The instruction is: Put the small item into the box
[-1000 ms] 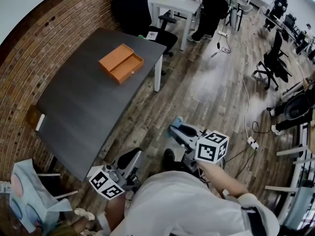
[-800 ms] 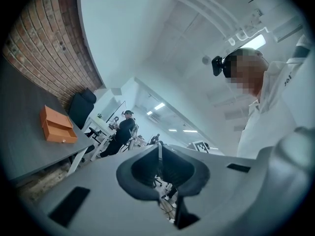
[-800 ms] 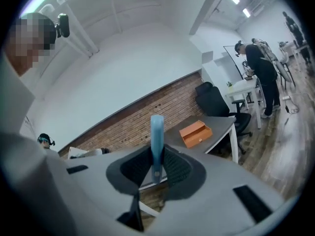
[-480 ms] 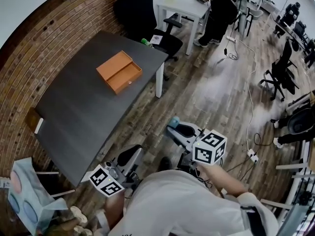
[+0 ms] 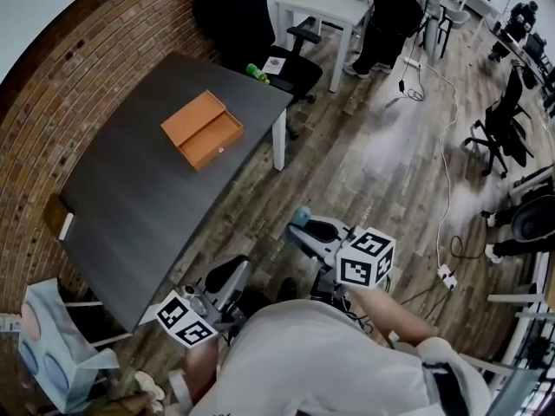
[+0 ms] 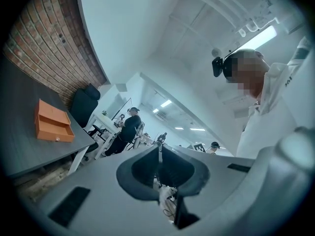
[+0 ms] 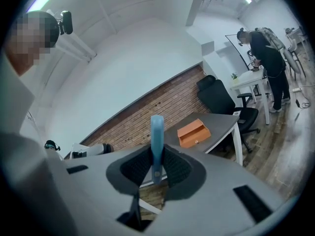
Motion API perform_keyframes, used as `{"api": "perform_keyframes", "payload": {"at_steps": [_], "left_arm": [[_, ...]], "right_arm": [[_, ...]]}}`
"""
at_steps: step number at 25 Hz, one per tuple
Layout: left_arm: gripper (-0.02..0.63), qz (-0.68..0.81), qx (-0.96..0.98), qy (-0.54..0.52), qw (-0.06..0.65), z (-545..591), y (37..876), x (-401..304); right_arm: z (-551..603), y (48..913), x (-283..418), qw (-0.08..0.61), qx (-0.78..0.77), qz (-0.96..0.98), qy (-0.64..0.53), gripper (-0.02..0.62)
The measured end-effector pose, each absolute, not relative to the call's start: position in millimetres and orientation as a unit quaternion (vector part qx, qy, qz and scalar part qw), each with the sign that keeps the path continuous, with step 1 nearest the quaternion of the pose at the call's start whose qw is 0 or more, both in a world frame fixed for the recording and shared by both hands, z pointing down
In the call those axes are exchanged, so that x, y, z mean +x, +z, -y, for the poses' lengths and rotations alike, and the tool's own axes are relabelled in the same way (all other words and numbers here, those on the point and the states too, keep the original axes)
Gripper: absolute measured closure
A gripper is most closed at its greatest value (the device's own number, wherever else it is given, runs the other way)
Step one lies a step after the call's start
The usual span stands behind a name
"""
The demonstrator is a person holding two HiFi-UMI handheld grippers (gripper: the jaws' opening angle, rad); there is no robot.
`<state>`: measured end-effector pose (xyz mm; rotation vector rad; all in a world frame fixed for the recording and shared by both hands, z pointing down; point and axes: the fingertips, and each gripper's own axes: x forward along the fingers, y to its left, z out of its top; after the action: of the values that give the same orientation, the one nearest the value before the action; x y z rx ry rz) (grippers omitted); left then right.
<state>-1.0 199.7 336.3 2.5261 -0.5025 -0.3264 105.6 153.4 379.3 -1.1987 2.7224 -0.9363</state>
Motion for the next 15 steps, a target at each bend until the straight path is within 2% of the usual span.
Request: {"api": "perform_keyframes", "payload": {"at_steps": [15], "left_arm": [[0.578,0.161,0.938,-0.13,0.277,-91.7,340.4,-15.9]], "right_arm": [[-53.4,391.8,80.6,-0.016,-0.392,-0.868,-0.304,0.514]]}}
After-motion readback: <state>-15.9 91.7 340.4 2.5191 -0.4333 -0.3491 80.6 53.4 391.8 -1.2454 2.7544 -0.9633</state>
